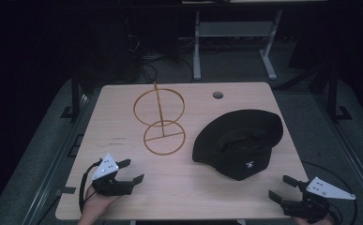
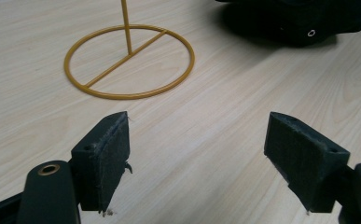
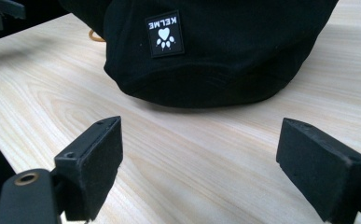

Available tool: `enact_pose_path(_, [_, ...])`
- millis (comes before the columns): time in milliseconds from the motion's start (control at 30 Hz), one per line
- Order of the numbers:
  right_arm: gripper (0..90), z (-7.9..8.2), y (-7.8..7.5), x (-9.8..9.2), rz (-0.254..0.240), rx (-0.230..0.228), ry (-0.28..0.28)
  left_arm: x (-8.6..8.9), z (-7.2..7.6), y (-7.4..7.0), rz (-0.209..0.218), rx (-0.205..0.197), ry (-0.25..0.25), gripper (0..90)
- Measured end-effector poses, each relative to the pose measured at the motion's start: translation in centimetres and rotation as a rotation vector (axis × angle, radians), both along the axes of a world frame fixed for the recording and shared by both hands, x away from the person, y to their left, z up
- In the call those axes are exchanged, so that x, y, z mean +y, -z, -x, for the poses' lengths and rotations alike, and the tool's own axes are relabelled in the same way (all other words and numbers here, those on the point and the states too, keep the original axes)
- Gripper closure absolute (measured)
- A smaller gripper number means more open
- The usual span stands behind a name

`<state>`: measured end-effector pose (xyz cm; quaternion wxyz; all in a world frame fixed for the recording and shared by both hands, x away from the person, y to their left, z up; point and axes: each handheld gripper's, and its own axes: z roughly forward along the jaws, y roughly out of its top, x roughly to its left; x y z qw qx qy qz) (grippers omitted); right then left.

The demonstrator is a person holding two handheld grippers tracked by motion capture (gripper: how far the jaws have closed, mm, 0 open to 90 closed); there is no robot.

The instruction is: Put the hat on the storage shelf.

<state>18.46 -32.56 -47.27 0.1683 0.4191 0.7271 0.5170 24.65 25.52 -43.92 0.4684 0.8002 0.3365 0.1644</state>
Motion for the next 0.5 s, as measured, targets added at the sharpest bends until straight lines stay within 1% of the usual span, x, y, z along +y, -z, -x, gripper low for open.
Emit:
enact_pose_path(67, [14.1, -0.12, 0.16, -0.1, -0.012, 0.01, -0.008, -0.16, -0.05, 0.03, 0.013, 0.01, 0.01, 21.7])
enact_pose_path(167, [14.1, -0.21, 0.24, -0.08, -0.014, 0.016, -0.009, -0.44, 0.09, 0.02, 0.006, 0.008, 0.022, 21.7])
enact_pose_path(400, [14.2, -0.13, 0.13, -0.17, -0.014, 0.007, -0.005, -0.82, 0.3, -0.02, 0.003, 0.003, 0.045, 21.7])
enact_pose_path(500, [14.1, -0.05, 0.05, -0.04, -0.008, 0.004, -0.006, -1.03, 0.3, -0.02, -0.009, 0.006, 0.055, 21.9])
